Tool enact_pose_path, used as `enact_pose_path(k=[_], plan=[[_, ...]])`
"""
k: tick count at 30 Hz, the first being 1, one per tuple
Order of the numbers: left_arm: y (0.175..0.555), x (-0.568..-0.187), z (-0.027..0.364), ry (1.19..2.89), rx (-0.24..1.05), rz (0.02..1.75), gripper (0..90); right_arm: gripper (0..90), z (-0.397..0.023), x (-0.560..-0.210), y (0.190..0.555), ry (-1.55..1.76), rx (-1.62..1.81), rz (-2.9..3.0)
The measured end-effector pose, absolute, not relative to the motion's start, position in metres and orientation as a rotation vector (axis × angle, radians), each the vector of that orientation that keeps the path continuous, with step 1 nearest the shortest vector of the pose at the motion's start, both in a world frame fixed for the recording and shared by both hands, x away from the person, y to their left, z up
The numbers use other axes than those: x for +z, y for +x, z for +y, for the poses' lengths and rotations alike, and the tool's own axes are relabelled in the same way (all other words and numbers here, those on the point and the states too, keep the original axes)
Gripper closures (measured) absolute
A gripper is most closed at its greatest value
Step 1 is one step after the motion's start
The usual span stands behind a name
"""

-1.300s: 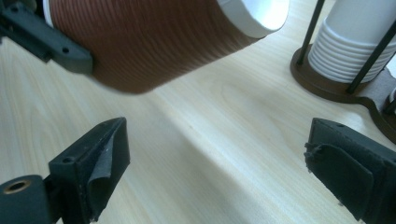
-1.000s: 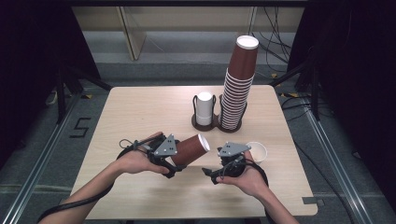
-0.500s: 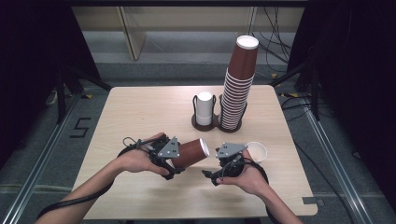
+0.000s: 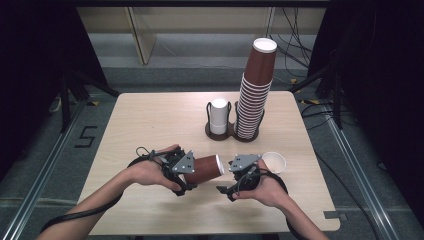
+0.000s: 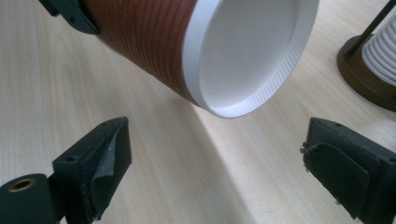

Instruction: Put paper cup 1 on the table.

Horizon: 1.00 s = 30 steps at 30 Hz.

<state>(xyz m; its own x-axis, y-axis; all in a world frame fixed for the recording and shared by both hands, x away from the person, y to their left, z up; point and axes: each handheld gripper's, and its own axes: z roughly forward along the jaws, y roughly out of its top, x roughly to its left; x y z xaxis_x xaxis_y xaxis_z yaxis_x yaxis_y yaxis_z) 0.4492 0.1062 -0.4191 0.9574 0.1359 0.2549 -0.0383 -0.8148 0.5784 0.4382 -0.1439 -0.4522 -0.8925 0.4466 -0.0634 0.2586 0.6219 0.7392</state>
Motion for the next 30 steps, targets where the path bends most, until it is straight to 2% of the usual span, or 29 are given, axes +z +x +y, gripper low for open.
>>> enact_pose_path(k=[14, 30], plan=[[0.445, -0.422, 0.101, 2.586, 0.344, -0.036, 13.9, 11.3, -0.139, -0.453, 0.438, 0.447, 1.065, 2.716], [0.440, -0.422, 0.096, 2.614, 0.306, -0.107, 14.0, 11.9, -0.131, -0.455, 0.438, 0.314, 1.011, 2.793]])
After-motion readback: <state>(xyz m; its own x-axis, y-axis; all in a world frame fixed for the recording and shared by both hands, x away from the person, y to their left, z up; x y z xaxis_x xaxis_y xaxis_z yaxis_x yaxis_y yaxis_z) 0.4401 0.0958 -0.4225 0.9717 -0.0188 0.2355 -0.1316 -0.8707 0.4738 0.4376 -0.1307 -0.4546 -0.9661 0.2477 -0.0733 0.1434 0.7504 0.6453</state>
